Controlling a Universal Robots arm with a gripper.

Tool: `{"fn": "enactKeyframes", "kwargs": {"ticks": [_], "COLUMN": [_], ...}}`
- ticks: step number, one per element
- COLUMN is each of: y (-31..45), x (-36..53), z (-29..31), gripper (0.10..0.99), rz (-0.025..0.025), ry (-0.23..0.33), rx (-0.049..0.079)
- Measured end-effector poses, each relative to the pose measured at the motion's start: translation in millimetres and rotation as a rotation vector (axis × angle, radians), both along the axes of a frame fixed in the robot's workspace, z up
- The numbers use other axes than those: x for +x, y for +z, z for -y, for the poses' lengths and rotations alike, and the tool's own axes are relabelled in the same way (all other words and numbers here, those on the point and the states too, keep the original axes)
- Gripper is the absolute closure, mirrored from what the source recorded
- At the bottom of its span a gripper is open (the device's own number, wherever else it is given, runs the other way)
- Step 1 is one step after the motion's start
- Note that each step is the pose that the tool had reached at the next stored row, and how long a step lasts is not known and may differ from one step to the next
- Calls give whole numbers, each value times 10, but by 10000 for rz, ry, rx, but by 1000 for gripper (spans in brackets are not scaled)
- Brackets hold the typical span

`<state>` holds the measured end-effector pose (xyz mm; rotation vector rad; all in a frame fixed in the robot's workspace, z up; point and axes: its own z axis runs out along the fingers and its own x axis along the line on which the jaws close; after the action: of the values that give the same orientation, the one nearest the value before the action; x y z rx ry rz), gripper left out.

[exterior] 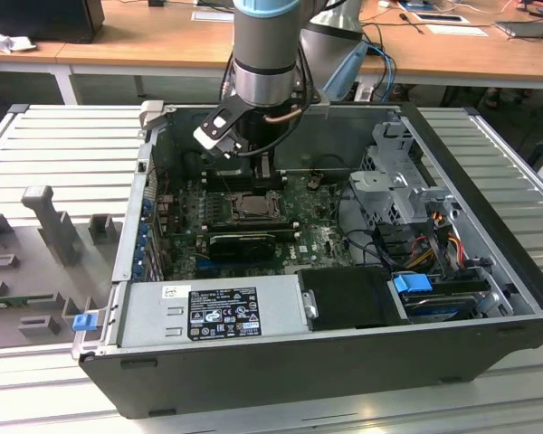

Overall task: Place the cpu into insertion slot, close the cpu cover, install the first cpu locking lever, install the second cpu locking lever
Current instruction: 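Close the cpu cover, then install the first cpu locking lever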

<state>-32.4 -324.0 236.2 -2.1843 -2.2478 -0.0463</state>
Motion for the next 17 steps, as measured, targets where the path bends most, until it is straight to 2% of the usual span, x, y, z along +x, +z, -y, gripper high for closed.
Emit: {"fn": "enactKeyframes", "kwargs": {"ticks": [9,17], "y": [-2,17], "x": [-116,-119], "z": [0,1], "gripper": [980,980], "rz": [0,-2], "ry": [1,1], "rx": [2,0]}}
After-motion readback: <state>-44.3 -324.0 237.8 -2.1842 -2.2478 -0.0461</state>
